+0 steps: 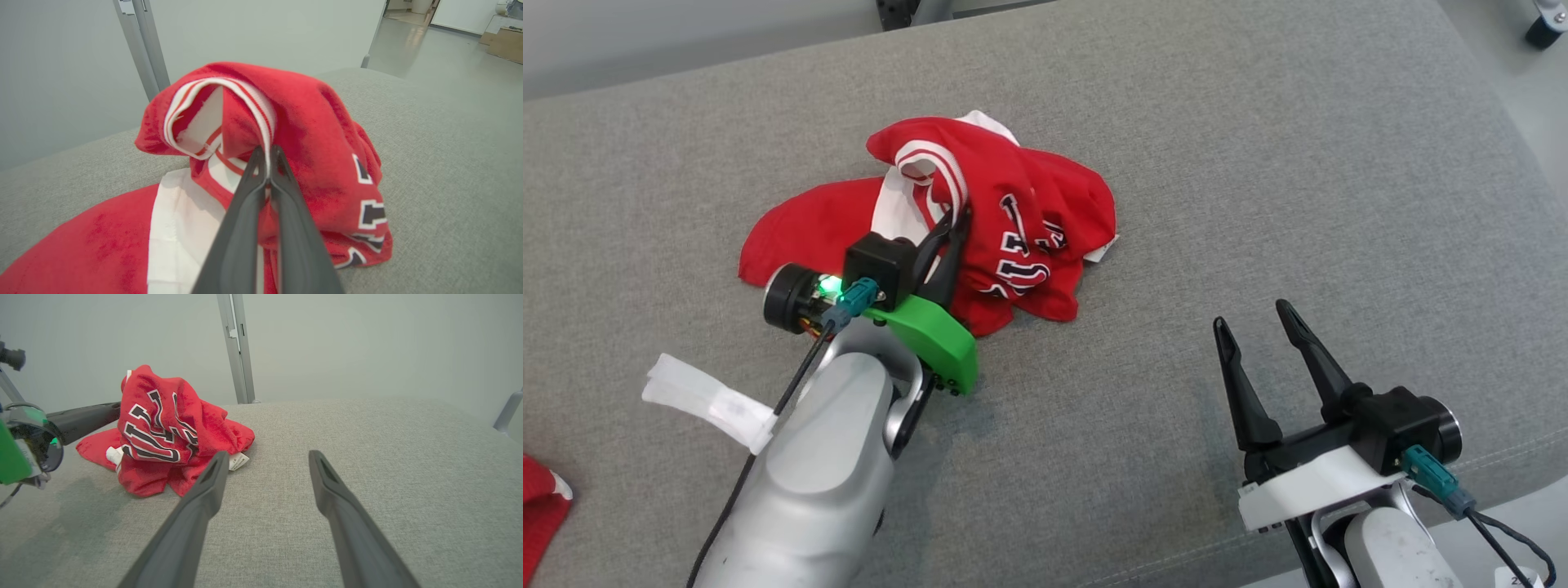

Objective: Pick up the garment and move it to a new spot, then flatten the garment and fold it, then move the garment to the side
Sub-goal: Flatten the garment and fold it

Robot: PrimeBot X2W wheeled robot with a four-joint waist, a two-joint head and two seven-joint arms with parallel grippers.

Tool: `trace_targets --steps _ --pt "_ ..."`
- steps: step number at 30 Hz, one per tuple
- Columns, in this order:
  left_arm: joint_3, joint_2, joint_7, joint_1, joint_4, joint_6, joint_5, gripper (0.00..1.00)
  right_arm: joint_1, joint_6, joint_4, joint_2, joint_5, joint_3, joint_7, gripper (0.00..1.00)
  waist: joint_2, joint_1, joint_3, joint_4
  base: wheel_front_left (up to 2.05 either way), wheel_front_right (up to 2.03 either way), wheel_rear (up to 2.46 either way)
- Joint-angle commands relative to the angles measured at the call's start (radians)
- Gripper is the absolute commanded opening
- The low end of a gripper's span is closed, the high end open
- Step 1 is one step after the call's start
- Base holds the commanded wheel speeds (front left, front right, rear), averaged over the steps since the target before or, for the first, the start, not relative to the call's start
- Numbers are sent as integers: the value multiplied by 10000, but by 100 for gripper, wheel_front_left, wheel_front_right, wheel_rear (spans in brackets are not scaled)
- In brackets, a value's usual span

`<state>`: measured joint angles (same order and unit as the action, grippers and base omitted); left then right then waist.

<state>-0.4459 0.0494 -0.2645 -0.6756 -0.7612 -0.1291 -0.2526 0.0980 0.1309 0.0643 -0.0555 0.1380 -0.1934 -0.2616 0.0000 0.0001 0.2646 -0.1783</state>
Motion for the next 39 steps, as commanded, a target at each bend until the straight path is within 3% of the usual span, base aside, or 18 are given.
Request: trace_targets --steps 1,10,18,23,25,28,33,39 --pt "-231 28 -2 12 186 -18 -368 0 -76 -3 33 -2 77 -21 -20 100 0 -1 -247 -119 0 0 0" --pt "-2105 40 699 -1485 1215 -11 -3656 0 -300 -3 262 42 410 -363 -20 100 0 -1 -1337 -913 0 0 0" --pt "-1740 320 1346 -4394 1761 -10 -5207 0 -697 -3 320 41 800 -358 -20 100 0 -1 -2110 -1639 0 0 0" --pt "-1325 479 1205 -5521 1455 114 -5228 0 -769 -3 328 45 772 -249 -20 100 0 -1 -2295 -1675 0 0 0" --pt "-1121 566 1186 -5786 1157 350 -5233 0 -798 -3 305 46 743 -183 -20 100 0 -1 -2356 -1625 0 0 0" --pt "-941 628 1645 -5333 597 543 -5580 0 -849 -3 247 46 721 -109 -20 100 0 -1 -2402 -1520 0 0 0" --pt "-984 945 2160 -3274 -106 521 -6166 0 -920 -3 161 47 767 -78 -20 100 0 -1 -2201 -1160 0 0 0" --pt "-738 1456 1066 -819 -1121 988 -6336 0 -817 -3 168 44 684 -81 -20 100 0 -1 -1851 -810 0 0 0"
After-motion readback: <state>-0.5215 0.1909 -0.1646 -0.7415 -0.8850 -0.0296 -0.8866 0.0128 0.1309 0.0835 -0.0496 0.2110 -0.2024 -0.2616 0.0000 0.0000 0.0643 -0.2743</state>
